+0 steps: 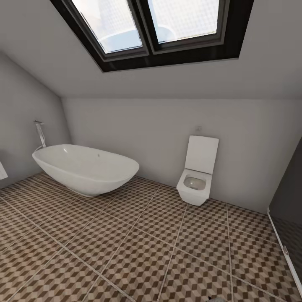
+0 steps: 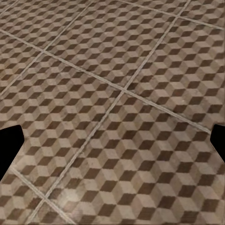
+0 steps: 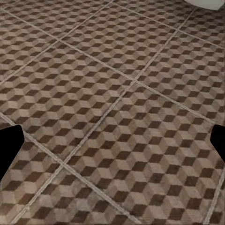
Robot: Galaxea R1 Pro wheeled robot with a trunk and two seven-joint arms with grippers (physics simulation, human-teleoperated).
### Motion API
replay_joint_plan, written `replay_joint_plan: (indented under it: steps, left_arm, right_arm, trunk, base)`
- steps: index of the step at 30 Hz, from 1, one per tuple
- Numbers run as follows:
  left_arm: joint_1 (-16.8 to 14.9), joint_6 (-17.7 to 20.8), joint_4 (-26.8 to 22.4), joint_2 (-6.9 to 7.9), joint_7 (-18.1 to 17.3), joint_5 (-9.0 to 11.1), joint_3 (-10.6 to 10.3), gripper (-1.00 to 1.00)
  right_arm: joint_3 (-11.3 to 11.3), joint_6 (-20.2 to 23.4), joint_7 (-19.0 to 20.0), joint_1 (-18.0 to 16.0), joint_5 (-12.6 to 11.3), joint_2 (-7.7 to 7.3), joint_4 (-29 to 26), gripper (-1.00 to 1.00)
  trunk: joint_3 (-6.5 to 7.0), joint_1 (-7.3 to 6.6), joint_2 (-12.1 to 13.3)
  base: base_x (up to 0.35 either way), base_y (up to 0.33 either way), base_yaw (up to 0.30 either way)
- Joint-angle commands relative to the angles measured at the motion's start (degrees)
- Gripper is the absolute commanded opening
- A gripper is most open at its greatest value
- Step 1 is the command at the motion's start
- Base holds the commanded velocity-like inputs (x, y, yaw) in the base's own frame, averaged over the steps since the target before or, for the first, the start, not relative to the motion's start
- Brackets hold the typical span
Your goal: Take the four mousetraps from the cabinet in the bathroom and place them on the bathroom floor. Make sure all four end up on the same floor surface, and ensure that at least two of them are either under or directly next to the same bathroom sink.
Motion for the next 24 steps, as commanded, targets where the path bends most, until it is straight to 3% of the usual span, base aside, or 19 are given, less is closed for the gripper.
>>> replay_joint_plan:
  steps: [1, 24]
  left_arm:
    - [0.00, -0.51, 0.16, 0.01, 0.17, 0.06, -0.06, 1.00]
    - [0.00, -2.24, 2.89, -0.09, 0.03, 0.22, -0.15, 1.00]
  right_arm:
    - [-0.12, -0.37, 0.12, -0.03, 0.40, 0.03, 0.04, 1.00]
    - [-0.25, -1.22, 0.02, -0.03, 0.33, 0.11, 0.65, 1.00]
  trunk:
    - [-0.05, 0.00, -0.03]
    - [0.01, 0.00, -0.03]
  base:
    - [0.000, 0.000, 0.000]
    - [0.000, 0.000, -0.019]
